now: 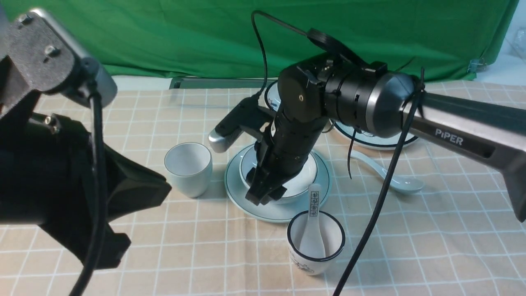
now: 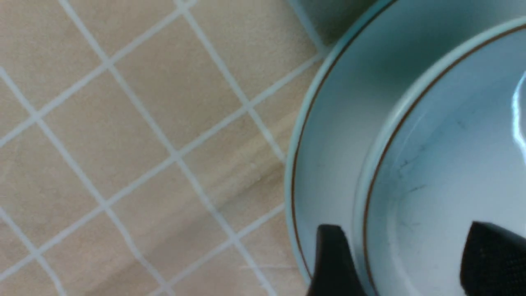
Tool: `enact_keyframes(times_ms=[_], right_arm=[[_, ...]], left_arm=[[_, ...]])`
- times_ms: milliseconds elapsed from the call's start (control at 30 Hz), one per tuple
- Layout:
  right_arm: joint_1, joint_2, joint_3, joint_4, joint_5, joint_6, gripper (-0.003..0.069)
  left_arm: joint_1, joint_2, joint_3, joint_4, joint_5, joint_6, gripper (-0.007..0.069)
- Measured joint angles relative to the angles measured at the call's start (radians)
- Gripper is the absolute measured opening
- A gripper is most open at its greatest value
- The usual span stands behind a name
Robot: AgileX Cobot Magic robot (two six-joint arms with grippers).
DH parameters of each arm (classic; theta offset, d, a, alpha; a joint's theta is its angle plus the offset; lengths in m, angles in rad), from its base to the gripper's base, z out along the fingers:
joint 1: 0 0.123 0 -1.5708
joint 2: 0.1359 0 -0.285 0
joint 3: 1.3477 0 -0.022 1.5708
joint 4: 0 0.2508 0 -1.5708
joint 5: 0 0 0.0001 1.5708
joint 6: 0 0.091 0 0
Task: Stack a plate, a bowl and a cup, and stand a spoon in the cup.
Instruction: Use the right arm to put the blue rice bowl into the blue large plate in the middle, then use the left arm to grab a blue teacup
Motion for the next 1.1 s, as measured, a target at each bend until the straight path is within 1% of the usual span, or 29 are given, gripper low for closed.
enact_keyframes(times_ms=[67, 167, 267, 300, 333, 367, 400, 433, 500, 533, 567, 600, 633, 667, 767, 833, 900, 967, 1033, 1067, 1100], right_arm=[[0.0, -0.049, -0.03, -0.01, 0.027, 0.0, 0.0434], [-0.01, -0.163, -0.057, -0.067, 0.087, 0.004, 0.0377], [-0.053, -0.288, -0.056, -0.128, 0.187, 0.046, 0.0254], [-0.086, -0.325, -0.044, -0.144, 0.233, 0.059, 0.0204], [-0.086, -0.333, -0.044, -0.145, 0.24, 0.062, 0.0204], [-0.123, -0.369, -0.023, -0.154, 0.27, 0.08, 0.0168], [-0.177, -0.433, 0.044, -0.168, 0.286, 0.111, 0.0123], [-0.202, -0.47, 0.087, -0.173, 0.286, 0.129, 0.0112], [-0.234, -0.548, 0.177, -0.176, 0.285, 0.159, 0.0104], [-0.238, -0.556, 0.187, -0.177, 0.285, 0.161, 0.0103], [-0.245, -0.614, 0.261, -0.177, 0.276, 0.169, 0.0103], [-0.245, -0.656, 0.316, -0.173, 0.267, 0.177, 0.0103], [-0.245, -0.714, 0.401, -0.156, 0.239, 0.181, 0.0101], [-0.245, -0.721, 0.401, -0.153, 0.234, 0.181, 0.0101], [-0.245, -0.82, 0.552, -0.112, 0.182, 0.181, 0.0101], [-0.245, -0.895, 0.659, -0.099, 0.145, 0.181, 0.0103], [-0.245, -0.916, 0.69, -0.096, 0.136, 0.181, 0.0104], [-0.245, -0.976, 0.78, -0.093, 0.115, 0.181, 0.0104], [-0.245, -1.007, 0.821, -0.093, 0.111, 0.181, 0.0107], [-0.245, -1.01, 0.824, -0.093, 0.111, 0.181, 0.0107], [-0.245, -1.03, 0.845, -0.091, 0.11, 0.181, 0.0109]], left_arm=[[0.0, 0.018, 0.0, 0.013, 0.0, -0.016, 0.002], [0.0, 0.083, -0.01, 0.034, 0.001, -0.022, 0.002], [0.0, 0.204, -0.046, 0.07, 0.005, -0.026, 0.002], [0.0, 0.259, -0.07, 0.093, 0.005, -0.03, 0.0021], [0.0, 0.269, -0.074, 0.093, 0.005, -0.03, 0.0022], [0.0, 0.315, -0.094, 0.11, 0.005, -0.031, 0.0025], [0.0, 0.399, -0.136, 0.152, 0.004, -0.035, 0.0041], [0.0, 0.436, -0.156, 0.173, 0.002, -0.037, 0.0057], [0.0, 0.527, -0.203, 0.221, -0.004, -0.04, 0.0102], [0.0, 0.537, -0.214, 0.232, -0.006, -0.04, 0.0108], [0.0, 0.599, -0.251, 0.268, -0.009, -0.044, 0.0165], [0.0, 0.643, -0.272, 0.288, -0.012, -0.049, 0.0196], [0.0, 0.7, -0.311, 0.329, -0.017, -0.057, 0.0262], [0.0, 0.708, -0.315, 0.334, -0.016, -0.057, 0.0262], [0.0, 0.815, -0.379, 0.413, -0.017, -0.088, 0.0375], [0.0, 0.882, -0.418, 0.446, -0.022, -0.107, 0.0428], [0.0, 0.904, -0.435, 0.455, -0.025, -0.112, 0.0439], [0.0, 0.948, -0.451, 0.46, -0.037, -0.118, 0.0434], [0.0, 0.973, -0.455, 0.46, -0.045, -0.119, 0.0391], [0.0, 0.976, -0.456, 0.46, -0.045, -0.119, 0.0385], [0.0, 0.995, -0.457, 0.46, -0.045, -0.12, 0.0311]])
